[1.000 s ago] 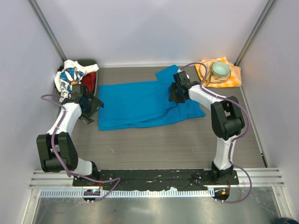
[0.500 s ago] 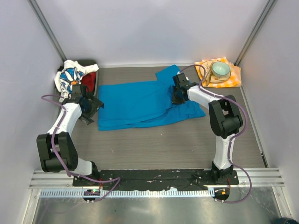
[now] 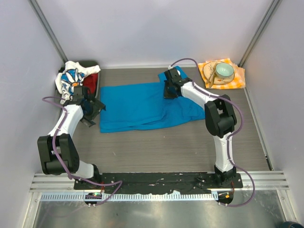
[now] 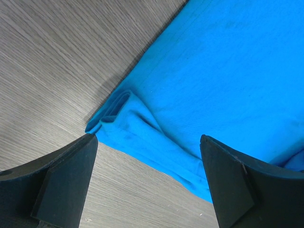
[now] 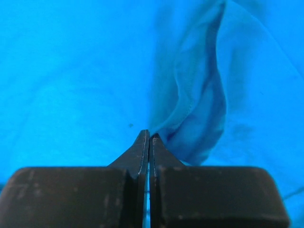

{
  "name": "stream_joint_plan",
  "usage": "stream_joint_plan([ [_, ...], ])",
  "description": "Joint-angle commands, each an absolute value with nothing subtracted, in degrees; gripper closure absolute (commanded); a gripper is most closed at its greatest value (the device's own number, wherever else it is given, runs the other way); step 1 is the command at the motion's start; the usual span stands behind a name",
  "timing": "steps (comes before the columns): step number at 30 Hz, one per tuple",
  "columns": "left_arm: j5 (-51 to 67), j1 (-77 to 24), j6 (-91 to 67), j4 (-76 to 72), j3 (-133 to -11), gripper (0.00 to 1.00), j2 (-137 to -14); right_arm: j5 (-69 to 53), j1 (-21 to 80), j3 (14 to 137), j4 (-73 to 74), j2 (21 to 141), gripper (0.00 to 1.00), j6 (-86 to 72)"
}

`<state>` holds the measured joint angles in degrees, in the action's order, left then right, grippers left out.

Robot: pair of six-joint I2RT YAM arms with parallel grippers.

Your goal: Fold and stack the t-shirts

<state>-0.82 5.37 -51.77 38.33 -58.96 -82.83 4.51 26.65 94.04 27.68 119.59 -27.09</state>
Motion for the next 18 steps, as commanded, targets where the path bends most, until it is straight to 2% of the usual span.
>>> stream_joint_plan([
  [1, -0.79, 5.36, -50.45, 36.91, -58.80, 0.06, -82.88, 4.75, 28.91, 101.50, 29.09, 122.51, 0.99, -26.02],
  [3, -0.70, 5.36, -50.45, 36.83, -58.80, 0.06, -83.06, 4.57, 29.53, 104.23, 29.09, 124.71, 0.96, -25.75],
  [4, -0.70, 5.36, -50.45, 36.83, -58.80, 0.06, -83.06, 4.14, 29.71, 105.11, 29.00, 125.33, 0.86, -25.49],
  [5, -0.70, 5.36, -50.36, 36.83, -58.80, 0.06, -83.23, 4.04, 30.06, 106.60, 28.66, 126.55, 0.72, -24.97],
  [6, -0.62, 5.36, -50.36, 36.65, -58.71, 0.06, -83.15, 4.13, 30.15, 107.22, 28.57, 127.17, 0.47, -24.79],
  [8, -0.53, 5.45, -50.27, 36.74, -58.71, 0.06, -83.32, 5.87, 30.23, 108.54, 28.57, 127.88, 0.26, -24.26],
  [9, -0.53, 5.36, -50.27, 36.65, -58.62, 0.06, -83.23, 6.76, 30.15, 108.37, 28.30, 127.53, 0.07, -23.91],
  [10, -0.44, 5.36, -50.27, 36.56, -58.54, 0.06, -83.23, 8.16, 30.23, 108.11, 27.87, 126.92, 0.03, -23.73],
  [18, 1.65, 5.36, -49.75, 36.12, -58.01, 0.06, -82.27, 22.12, 30.23, 91.69, 20.66, 111.02, 0.01, -21.63],
])
